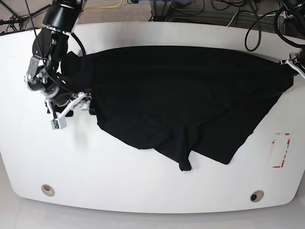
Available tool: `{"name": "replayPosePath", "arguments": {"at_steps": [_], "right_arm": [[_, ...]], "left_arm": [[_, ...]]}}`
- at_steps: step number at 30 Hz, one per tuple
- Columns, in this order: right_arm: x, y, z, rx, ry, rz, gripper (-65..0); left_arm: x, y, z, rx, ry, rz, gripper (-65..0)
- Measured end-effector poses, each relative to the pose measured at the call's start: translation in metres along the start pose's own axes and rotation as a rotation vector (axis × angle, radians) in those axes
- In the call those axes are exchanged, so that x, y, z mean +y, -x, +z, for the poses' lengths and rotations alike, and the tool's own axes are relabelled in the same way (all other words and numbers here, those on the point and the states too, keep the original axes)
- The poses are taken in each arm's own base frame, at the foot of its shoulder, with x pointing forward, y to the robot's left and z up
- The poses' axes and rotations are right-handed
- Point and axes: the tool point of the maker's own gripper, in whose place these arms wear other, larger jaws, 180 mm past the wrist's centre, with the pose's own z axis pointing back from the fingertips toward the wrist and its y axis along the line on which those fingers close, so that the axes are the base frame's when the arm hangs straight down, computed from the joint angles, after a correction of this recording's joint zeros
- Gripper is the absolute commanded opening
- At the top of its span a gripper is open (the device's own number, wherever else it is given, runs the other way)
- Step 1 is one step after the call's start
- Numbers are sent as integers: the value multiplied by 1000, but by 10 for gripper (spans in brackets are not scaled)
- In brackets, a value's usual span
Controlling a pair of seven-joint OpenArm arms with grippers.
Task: Fold the T-shirt properly
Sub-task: 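Release the right gripper and regrasp the shirt edge further along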
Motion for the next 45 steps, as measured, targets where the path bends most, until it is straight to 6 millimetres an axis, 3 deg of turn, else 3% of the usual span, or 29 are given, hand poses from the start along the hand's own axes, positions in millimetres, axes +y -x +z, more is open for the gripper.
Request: {"name": "replayPosePath", "arguments": {"at_steps": [5,16,27,36,39,45], "right_arm": [[4,-18,-31,-20,-54,-25,-30],[0,-33,-86,4,-103,-64,-30],[10,-14,-111,57,-128,-47,-30],[42,-12,-124,47,-187,-46,-33],[44,-12,-125,44,-192,-47,-71],[52,-11,-128,43,-204,-55,-233]], "left_arm": [[0,0,0,-1,1,-1,-650],[-1,-1,0,-2,3,0,-650],[-1,0,0,-1,3,0,-650],[0,-1,0,-2,1,-3,-650],[0,-1,0,0,0,-3,-650],[0,-1,0,-1,0,-3,-650]]}}
